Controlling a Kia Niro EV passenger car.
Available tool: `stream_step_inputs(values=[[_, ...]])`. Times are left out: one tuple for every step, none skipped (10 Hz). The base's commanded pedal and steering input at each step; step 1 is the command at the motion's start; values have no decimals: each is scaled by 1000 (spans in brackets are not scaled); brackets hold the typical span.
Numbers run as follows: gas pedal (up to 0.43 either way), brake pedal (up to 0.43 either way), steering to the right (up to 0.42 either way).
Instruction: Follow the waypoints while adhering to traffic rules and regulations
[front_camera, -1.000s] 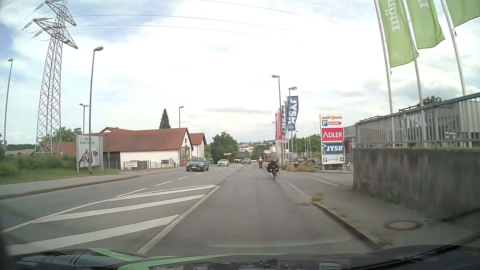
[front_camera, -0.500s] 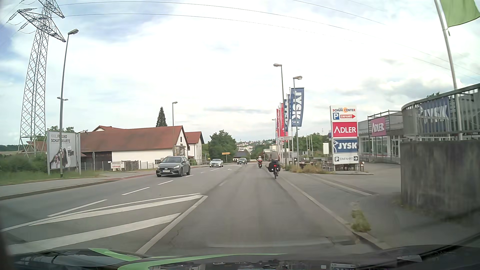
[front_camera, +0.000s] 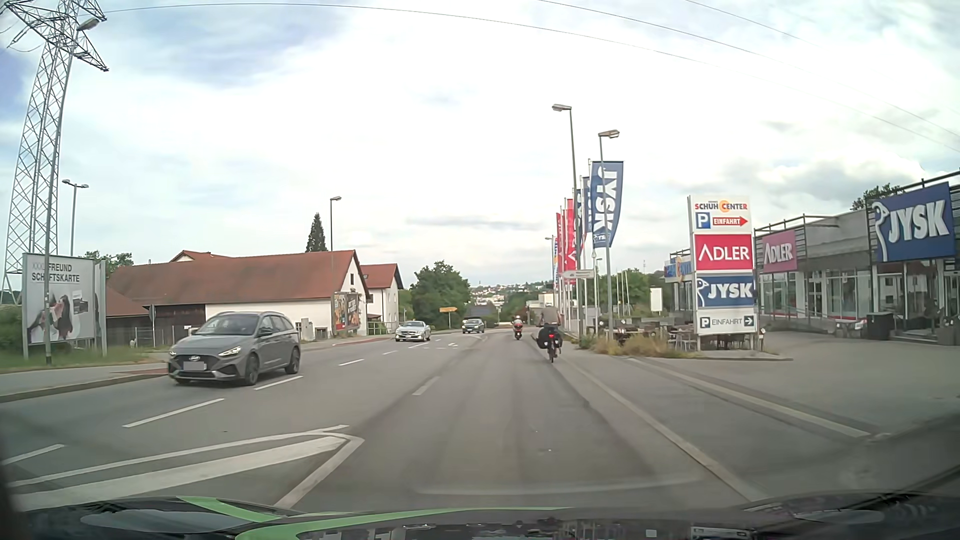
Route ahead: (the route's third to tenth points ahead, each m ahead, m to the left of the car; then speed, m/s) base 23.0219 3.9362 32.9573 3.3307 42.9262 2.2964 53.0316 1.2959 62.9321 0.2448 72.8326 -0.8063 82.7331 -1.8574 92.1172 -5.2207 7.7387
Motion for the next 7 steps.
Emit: stream_step_inputs(values=[[0,0,0],[0,0,0],[8,0,1],[8,0,1],[8,0,1],[20,0,1],[20,0,1]])
